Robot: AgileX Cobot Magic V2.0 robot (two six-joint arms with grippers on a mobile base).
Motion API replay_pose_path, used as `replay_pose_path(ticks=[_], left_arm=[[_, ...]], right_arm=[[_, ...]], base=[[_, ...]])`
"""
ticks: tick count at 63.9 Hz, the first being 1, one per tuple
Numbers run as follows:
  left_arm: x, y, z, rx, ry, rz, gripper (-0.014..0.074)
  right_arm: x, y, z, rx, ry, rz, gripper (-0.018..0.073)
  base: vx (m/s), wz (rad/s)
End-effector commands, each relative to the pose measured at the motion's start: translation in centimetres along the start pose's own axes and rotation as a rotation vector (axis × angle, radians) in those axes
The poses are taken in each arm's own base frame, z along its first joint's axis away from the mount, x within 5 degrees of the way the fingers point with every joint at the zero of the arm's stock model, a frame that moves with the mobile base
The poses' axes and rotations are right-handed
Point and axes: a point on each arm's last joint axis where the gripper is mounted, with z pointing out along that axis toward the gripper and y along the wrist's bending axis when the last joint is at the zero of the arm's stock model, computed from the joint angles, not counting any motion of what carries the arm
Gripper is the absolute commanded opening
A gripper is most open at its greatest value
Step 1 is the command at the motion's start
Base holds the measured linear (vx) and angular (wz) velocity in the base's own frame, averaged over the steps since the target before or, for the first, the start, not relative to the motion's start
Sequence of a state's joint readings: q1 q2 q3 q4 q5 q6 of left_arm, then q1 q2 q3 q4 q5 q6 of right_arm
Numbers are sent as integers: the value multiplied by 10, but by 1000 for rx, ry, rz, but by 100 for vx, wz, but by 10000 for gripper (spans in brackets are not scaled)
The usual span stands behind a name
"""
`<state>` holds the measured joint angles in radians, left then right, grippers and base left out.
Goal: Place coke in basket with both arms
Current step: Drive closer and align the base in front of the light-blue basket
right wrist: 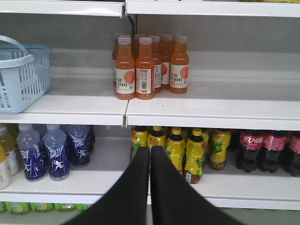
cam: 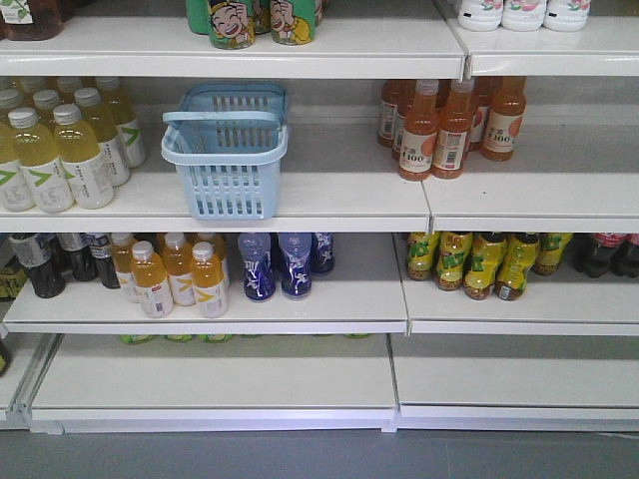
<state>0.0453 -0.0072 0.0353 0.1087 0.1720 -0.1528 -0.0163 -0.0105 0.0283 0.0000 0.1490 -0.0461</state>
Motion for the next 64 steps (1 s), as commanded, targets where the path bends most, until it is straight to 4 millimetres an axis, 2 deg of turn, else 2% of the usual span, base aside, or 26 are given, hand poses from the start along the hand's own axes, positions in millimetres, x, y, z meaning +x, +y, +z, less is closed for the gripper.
replay_pose_path(ticks=[1,64], left_arm=[[-18,-2,-4,21,-122,-4,-6],[-18,-2,-4,21,-122,-4,-6]], right_arm=[[-5,0,-1,6,-81,-9,-2],[-5,0,-1,6,-82,-9,-2]], base=[[13,0],[7,-1]])
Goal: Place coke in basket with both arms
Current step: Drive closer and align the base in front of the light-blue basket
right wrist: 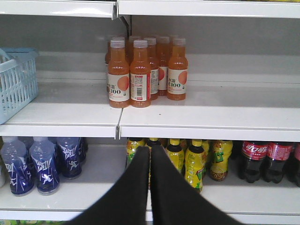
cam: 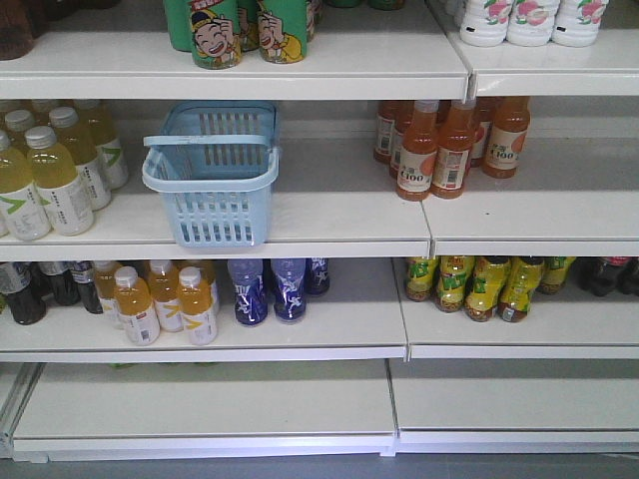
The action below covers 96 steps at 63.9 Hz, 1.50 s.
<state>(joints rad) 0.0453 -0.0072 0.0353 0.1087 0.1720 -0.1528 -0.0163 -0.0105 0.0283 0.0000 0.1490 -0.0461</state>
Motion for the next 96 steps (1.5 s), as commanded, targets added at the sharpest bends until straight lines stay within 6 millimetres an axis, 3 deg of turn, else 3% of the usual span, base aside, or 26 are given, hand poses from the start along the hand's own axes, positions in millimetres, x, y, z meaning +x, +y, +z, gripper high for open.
replay_pose_path(ticks=[1,96], left_arm=[[-18,-2,-4,21,-122,-4,-6],[-18,-2,-4,21,-122,-4,-6]], right_arm=[[-5,0,-1,6,-82,-9,-2],[-5,0,-1,6,-81,-9,-2]], base=[[4,-1],[3,0]])
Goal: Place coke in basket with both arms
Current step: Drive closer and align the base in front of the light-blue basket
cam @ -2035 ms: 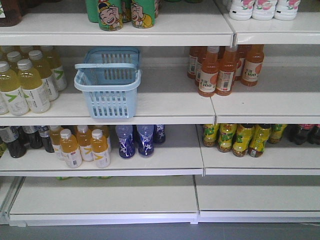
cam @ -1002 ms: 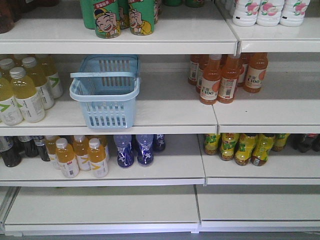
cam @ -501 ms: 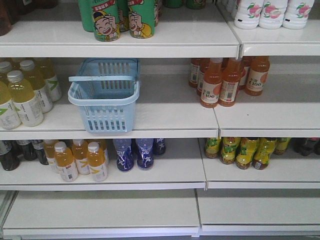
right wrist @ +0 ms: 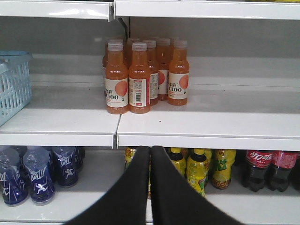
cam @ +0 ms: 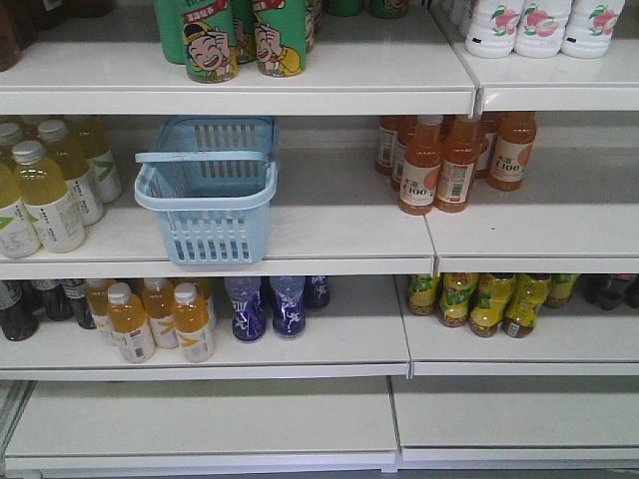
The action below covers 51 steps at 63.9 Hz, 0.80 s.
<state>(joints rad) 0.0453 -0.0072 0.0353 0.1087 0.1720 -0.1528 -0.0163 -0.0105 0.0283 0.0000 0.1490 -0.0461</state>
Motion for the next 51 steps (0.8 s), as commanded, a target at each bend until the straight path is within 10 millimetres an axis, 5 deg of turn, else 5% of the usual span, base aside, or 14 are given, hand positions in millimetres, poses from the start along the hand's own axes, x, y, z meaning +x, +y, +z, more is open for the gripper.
replay_pose_path(ticks=[1,51], left_arm=[[-18,-2,-4,21,-122,-4,-6],[-20,-2,-5,20,-139,20,-6]], right_arm=[[-5,0,-1,6,-81,-9,-2],[-5,0,-1,6,-82,-9,-2]], base=[[0,0],[0,0]])
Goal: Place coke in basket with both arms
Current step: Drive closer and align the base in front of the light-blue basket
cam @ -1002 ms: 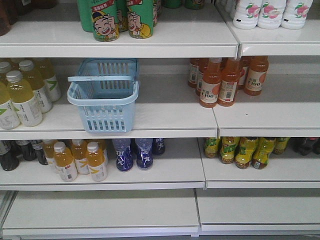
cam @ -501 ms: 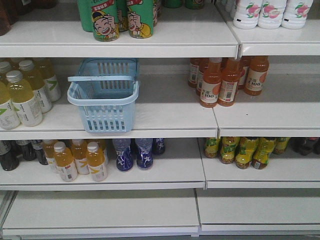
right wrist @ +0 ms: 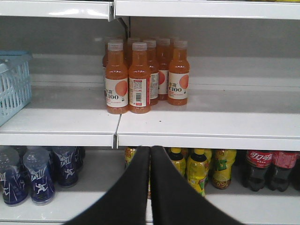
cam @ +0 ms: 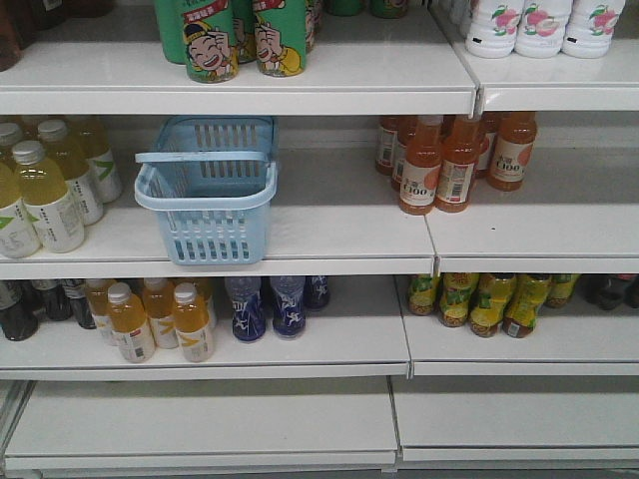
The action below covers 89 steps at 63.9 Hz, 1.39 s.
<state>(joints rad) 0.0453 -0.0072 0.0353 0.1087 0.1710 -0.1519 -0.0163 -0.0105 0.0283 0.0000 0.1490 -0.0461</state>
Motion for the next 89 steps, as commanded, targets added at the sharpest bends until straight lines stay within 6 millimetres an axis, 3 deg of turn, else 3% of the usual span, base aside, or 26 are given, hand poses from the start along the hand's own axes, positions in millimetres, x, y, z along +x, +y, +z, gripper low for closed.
replay_pose_path(ticks=[1,26,41,49,69,89], left_arm=[[-20,-2,-5,20,-146,29,-6],[-26,-3,-6,33,-210,5,-6],[-41,-5,-10,88,-367,-171,-8],[-52,-5,-14,100,-367,-253,-8],[-96,-4,-19,39,-191,-251,-8],[-126,-8,20,13,38,-329,-8]], right_arm=[[-5,0,-1,6,-82,-9,-2],[-5,0,-1,6,-81,-9,-2],[-5,0,-1,6,-81,-9,-2],[-5,0,-1,6,-81,-9,-2],[-5,0,-1,6,-81,-9,-2],[-5,0,-1,6,-82,-9,-2]], base=[[0,0],[0,0],[0,0],[0,0],[0,0],[0,0]])
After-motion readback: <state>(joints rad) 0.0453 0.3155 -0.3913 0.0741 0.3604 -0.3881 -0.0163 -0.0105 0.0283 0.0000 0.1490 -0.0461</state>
